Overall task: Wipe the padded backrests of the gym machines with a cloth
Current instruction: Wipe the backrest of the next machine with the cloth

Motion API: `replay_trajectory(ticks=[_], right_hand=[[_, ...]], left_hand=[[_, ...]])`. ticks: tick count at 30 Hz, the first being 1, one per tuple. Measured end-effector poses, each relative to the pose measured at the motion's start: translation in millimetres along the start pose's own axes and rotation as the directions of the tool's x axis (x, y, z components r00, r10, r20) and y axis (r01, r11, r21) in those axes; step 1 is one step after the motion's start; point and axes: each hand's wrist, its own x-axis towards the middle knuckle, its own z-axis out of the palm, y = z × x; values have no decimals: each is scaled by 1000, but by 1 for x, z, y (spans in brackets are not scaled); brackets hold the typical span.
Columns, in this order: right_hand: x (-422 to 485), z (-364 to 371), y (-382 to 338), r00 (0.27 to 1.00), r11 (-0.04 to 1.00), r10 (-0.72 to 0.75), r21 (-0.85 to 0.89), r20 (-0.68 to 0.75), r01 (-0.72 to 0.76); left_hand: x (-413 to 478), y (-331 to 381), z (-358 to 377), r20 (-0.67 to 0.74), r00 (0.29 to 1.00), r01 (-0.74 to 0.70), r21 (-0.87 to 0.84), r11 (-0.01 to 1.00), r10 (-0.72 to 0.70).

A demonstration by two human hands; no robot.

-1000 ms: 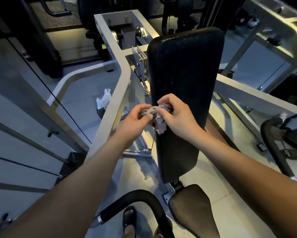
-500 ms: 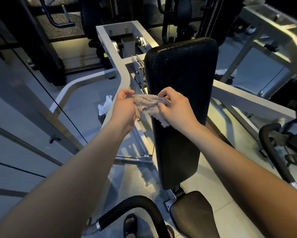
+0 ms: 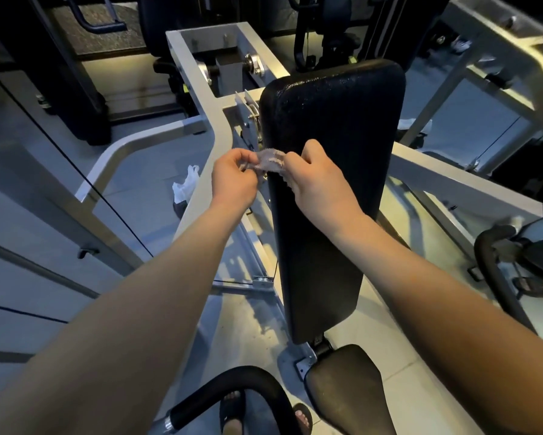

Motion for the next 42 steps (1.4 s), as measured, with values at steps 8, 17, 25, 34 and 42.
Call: replay_trajectory(ticks=[8,17,25,34,42], right_hand=[[-96,69,25,965,996,83,-38,247,-76],[-89,43,17,962,994,52,81,267,-76],[29,-29,-1,991,977,35,211,-128,-8],[-72,48,21,957,996,23,75,288,-46],[-89,24,26,934,977,142,107,328,-186]], left_hand=[[-38,-96,31,156,966,150,316,937,-207],[-51,-77,6,90,995,-70,342,937,42],[21,41,-6,-159,919,-344,120,931,360],[-27,-76,19,165,982,9,462,887,-96],[-57,-57,-4,211,977,-117,368,922,40]])
